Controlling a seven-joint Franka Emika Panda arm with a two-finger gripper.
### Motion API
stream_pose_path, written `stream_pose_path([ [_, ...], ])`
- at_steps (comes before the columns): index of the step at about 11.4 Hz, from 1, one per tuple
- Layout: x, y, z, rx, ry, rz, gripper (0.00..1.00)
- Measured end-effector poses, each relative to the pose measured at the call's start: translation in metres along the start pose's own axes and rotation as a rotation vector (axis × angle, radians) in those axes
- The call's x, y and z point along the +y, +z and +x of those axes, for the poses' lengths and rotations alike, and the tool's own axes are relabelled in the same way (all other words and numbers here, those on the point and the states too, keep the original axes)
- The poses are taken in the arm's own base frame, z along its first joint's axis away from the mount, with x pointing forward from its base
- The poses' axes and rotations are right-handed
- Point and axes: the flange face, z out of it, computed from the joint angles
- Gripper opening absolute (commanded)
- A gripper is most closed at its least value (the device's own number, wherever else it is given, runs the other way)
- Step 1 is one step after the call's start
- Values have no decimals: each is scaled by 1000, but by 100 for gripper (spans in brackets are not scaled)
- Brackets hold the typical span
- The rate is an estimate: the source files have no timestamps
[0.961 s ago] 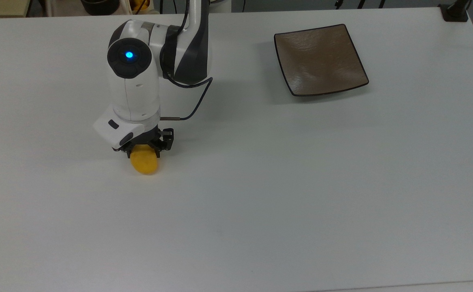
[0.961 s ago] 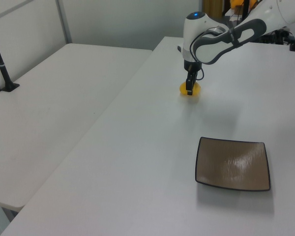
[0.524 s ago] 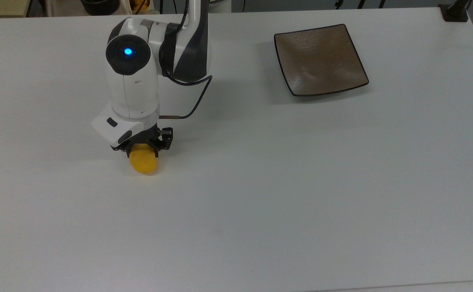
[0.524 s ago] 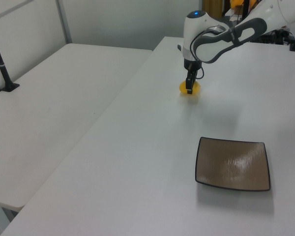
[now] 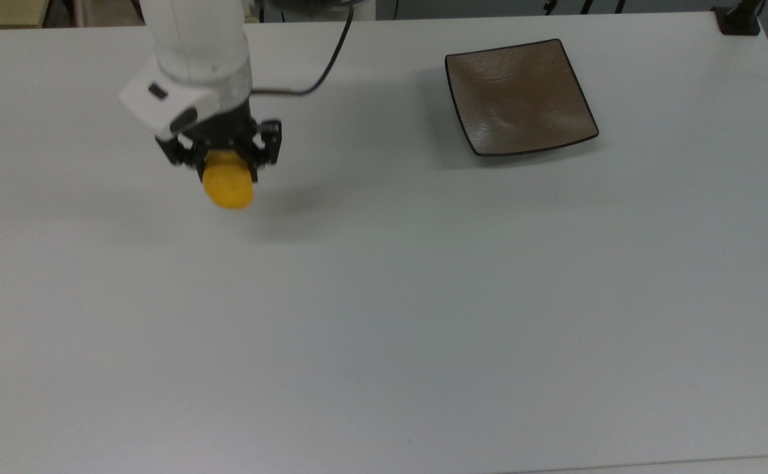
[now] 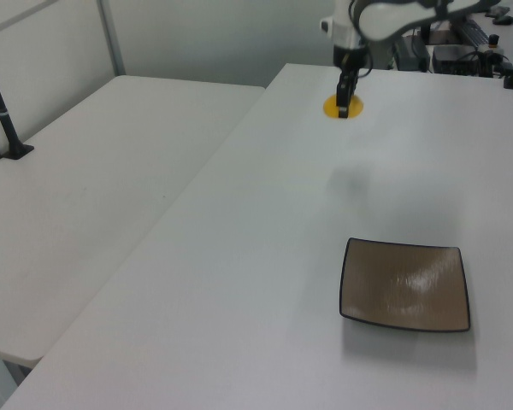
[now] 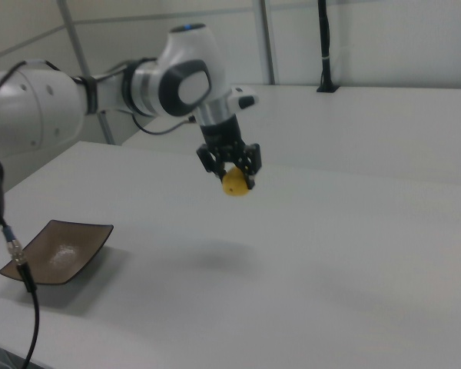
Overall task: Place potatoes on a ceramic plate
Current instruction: 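Carry the yellow potato over the brown square plate and lower it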
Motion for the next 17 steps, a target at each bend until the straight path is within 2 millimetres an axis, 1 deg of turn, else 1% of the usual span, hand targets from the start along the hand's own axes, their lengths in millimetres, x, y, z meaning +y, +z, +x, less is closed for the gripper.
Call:
stream_pose_path([
  [2, -11, -64, -27, -18, -9, 38, 24],
  [4, -23, -116, -59, -54, -21, 92, 24],
  [5, -30, -134, -76, -75, -32, 111, 24],
  [6, -37, -146, -92, -88, -46, 124, 24],
  [7, -45, -151, -104, -94, -62, 134, 24],
  [9, -66, -155, -128, -104, -100, 152, 24],
  [10, -78, -154, -137, -112, -114, 158, 24],
  [11, -94, -152, -142, -123, -117, 160, 24],
  [13, -146, -146, -145, -146, -129, 153, 24],
  [16, -243, -135, -149, -115, -111, 142, 24],
  [17, -271, -129, -150, -109, -113, 139, 23],
])
